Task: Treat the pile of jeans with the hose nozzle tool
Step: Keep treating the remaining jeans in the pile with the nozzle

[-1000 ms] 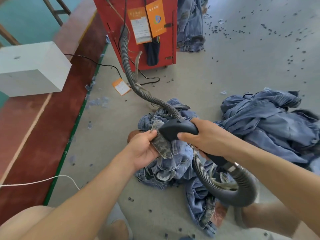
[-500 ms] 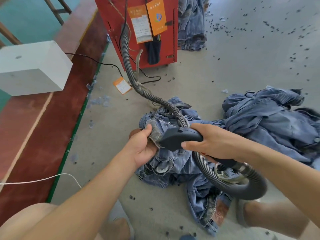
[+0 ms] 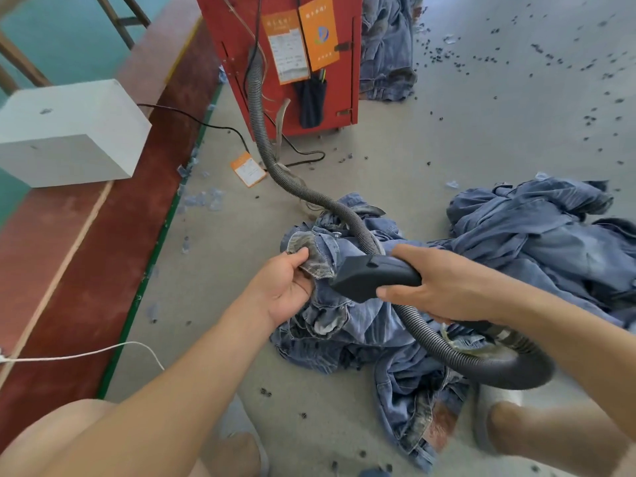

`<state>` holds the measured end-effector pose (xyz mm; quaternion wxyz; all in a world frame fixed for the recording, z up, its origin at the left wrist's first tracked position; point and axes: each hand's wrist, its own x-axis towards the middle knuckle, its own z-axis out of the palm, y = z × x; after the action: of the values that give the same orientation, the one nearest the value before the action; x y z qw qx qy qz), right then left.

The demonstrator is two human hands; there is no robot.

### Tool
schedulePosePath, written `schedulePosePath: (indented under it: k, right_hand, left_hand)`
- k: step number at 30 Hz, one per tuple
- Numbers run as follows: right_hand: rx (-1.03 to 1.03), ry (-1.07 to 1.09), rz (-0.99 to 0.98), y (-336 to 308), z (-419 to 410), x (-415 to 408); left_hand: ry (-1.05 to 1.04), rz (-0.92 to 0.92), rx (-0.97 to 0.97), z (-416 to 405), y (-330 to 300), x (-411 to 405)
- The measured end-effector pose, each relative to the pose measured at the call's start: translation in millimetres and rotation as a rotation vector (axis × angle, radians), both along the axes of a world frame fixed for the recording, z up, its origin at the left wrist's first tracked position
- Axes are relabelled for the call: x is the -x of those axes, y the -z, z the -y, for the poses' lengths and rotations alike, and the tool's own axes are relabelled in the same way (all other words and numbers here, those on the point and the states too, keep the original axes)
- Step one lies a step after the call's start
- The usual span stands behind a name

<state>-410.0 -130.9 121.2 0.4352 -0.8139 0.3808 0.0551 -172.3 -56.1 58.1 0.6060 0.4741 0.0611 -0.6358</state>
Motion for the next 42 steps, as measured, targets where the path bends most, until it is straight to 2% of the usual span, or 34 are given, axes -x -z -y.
schedulePosePath:
  k: [5,9,13,17,22,25,29,31,33,35,37,40,42]
  right_hand:
    - [0.069,0.091,0.074,6,-5,-10]
    - [-0.046,0.245,0.201,2,3,-7]
    - [-0.162,0.123,0.145,-10,13,2]
    - [-0.134,0.051,0.102,-7,0,-6]
    - [-0.03,0.313,0.195,-2,5,-18]
    - [-0.173,0.388,0.169,-8,19,-8]
    - [-0.313,0.254,0.061,-9,20,-7]
    - [-0.274,0.328,0.106,-2,19,-14]
    - [-0.262,0.501,0.199,5,22,-20]
    - [-0.345,0.693,0.281,8,24,-22]
    - [-0.406,0.764,0.299,9,24,-21]
    - [-0.377,0.665,0.267,9,18,-21]
    - [-0.278,0.573,0.213,10,16,-21]
  left_hand:
    - [0.006,-0.028,0.007,3,3,-6]
    - [0.059,-0.021,0.01,-2,1,1]
    - [0.026,-0.017,0.029,-2,0,-2]
    - [0.127,-0.002,0.043,-4,4,4]
    - [0.305,0.022,0.072,-12,2,14]
    - [0.338,0.015,0.091,-12,-2,11]
    - [0.396,0.051,0.076,-15,4,12]
    - [0.443,0.031,0.066,-19,7,15]
    - [0.42,-0.025,0.051,-22,10,17]
    - [0.347,-0.107,0.016,-25,10,19]
    - [0.351,-0.146,0.019,-24,10,20]
    - [0.438,-0.037,0.021,-22,6,22]
    - [0.395,-0.01,-0.012,-20,3,16]
